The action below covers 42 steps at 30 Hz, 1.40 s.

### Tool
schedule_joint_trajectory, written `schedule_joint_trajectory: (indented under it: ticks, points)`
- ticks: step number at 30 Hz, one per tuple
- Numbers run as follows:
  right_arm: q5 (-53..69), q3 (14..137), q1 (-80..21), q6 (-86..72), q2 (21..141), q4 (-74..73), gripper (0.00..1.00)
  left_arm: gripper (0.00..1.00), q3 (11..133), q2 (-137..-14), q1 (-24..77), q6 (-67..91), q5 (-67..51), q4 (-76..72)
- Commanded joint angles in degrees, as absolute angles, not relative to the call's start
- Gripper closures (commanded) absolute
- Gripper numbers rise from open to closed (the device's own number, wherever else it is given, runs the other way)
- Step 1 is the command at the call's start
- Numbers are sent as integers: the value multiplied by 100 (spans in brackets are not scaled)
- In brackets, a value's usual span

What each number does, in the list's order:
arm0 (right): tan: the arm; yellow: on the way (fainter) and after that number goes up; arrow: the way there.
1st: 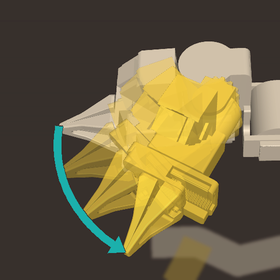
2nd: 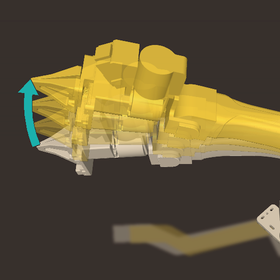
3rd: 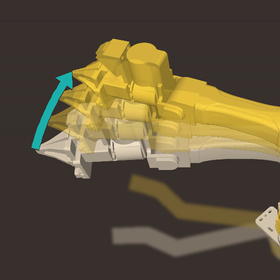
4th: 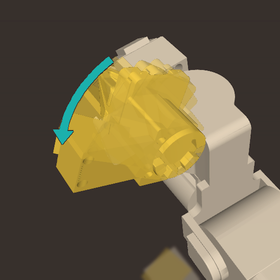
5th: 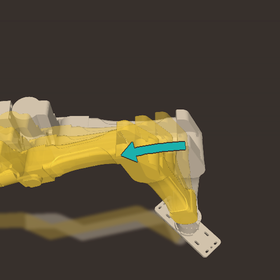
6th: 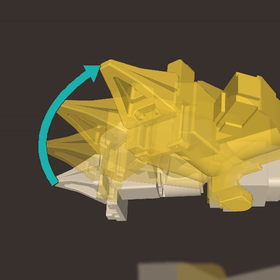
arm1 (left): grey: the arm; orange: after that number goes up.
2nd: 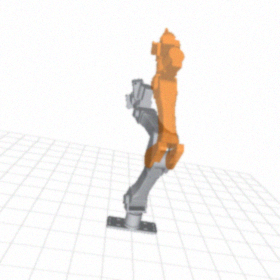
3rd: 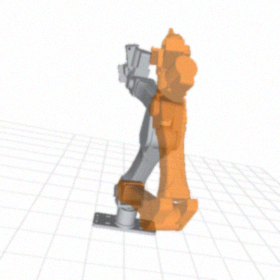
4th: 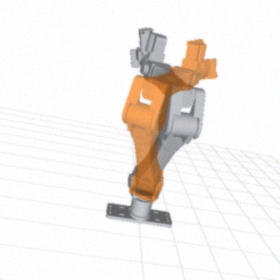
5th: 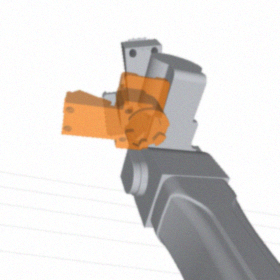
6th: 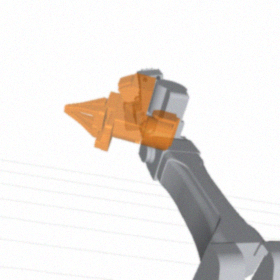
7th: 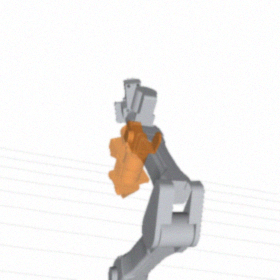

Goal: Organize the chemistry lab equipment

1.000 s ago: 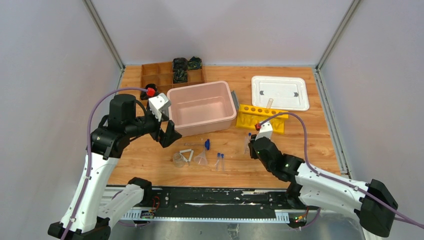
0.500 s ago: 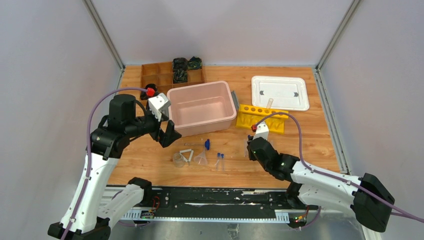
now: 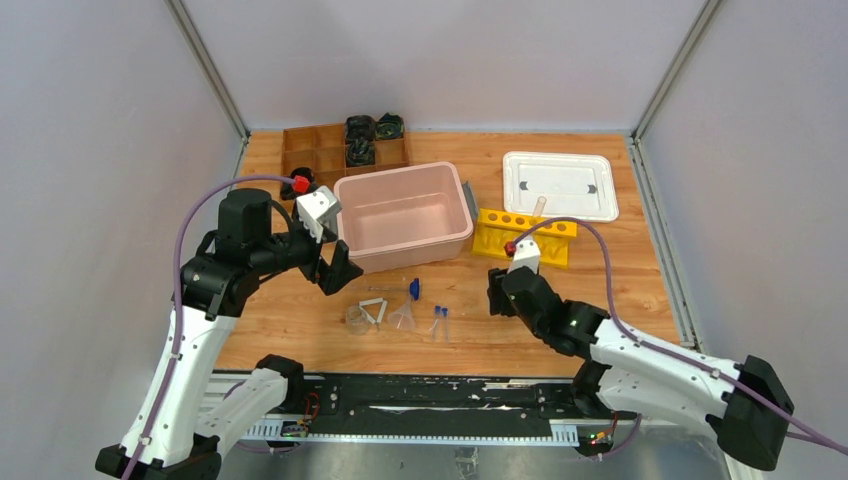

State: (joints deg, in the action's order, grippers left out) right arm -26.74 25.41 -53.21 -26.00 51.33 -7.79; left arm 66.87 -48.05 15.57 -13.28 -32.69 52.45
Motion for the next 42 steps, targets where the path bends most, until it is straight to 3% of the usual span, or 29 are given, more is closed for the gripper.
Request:
schedule_joint_trajectory:
  ticks: [1, 3, 9, 19, 28, 42]
  points:
    - [-2824, 3414, -5326, -2675, 4612, -1448, 41, 0, 6854, -4745, 1580, -1371, -3239, 5205]
    - [-2803, 3710, -5385, -2762, 4600, -1640, 41, 0, 6868, -4763, 1582, -1348, -3259, 5199]
    - [-2403, 4568, -5810, -3301, 5575, -2224, 58, 0, 6962, -4788, 1582, -1269, -3271, 5203]
    - [-1835, 5010, -6372, -3981, 7921, -2048, 69, 0, 6970, -4673, 1582, -1263, -3218, 5204]
    - [-1579, 5133, -6372, -4058, 8814, -1891, 68, 0, 6987, -4613, 1582, -1294, -3190, 5203]
    - [-1549, 5115, -6345, -4171, 9212, -1798, 67, 0, 6979, -4608, 1582, -1336, -3184, 5204]
